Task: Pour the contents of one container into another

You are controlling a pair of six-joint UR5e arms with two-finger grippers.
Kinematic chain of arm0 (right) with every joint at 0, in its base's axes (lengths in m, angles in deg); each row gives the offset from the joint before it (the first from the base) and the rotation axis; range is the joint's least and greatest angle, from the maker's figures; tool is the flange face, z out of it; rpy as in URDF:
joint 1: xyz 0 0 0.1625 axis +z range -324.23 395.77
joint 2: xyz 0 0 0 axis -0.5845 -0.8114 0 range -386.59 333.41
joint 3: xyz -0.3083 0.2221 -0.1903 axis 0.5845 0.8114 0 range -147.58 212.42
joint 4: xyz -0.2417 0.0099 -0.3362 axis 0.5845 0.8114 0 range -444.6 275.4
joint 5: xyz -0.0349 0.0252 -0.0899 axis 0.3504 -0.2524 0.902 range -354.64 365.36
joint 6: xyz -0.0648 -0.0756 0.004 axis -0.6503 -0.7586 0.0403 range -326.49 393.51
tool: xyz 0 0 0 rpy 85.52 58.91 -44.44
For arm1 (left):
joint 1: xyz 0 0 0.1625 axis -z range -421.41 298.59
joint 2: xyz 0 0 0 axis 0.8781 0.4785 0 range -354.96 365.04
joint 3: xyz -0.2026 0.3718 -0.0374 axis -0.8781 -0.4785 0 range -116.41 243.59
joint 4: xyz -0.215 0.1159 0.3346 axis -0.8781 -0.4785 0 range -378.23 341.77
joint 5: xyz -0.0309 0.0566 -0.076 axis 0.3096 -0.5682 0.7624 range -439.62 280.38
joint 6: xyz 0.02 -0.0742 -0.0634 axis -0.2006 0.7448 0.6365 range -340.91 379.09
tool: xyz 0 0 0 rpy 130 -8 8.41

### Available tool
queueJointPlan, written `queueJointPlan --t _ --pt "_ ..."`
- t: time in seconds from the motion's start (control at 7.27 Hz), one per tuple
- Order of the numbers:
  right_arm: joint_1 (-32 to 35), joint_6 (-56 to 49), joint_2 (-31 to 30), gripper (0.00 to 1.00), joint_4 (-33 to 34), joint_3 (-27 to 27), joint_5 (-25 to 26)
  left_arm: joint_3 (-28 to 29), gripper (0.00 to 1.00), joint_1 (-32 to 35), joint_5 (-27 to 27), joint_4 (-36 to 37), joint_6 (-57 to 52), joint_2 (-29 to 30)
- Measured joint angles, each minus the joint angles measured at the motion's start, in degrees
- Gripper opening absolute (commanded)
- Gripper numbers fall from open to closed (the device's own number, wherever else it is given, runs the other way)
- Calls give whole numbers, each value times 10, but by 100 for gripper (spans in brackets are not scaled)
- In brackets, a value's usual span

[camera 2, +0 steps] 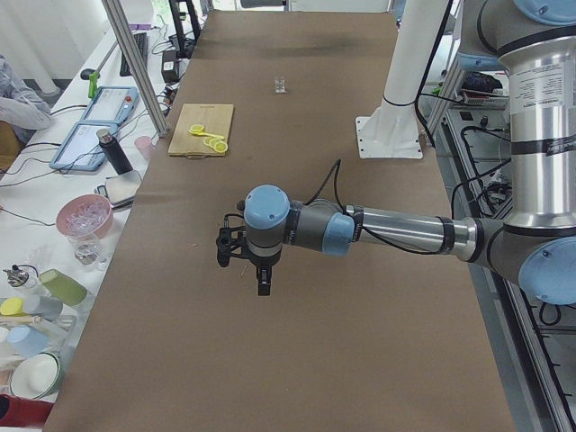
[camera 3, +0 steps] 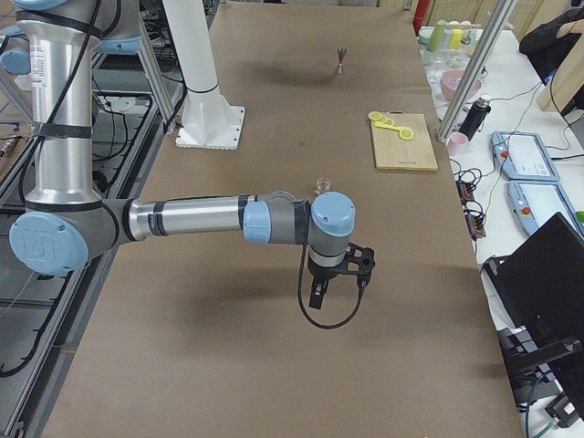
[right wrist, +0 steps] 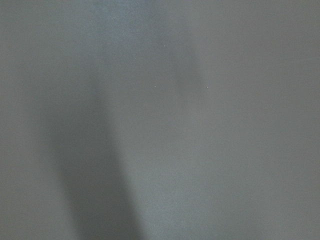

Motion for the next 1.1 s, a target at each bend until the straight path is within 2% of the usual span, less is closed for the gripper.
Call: queueJointPlan --t 1.1 --pt "0 -6 7 100 2 4 0 -10 99 21 2 -5 -60 -14"
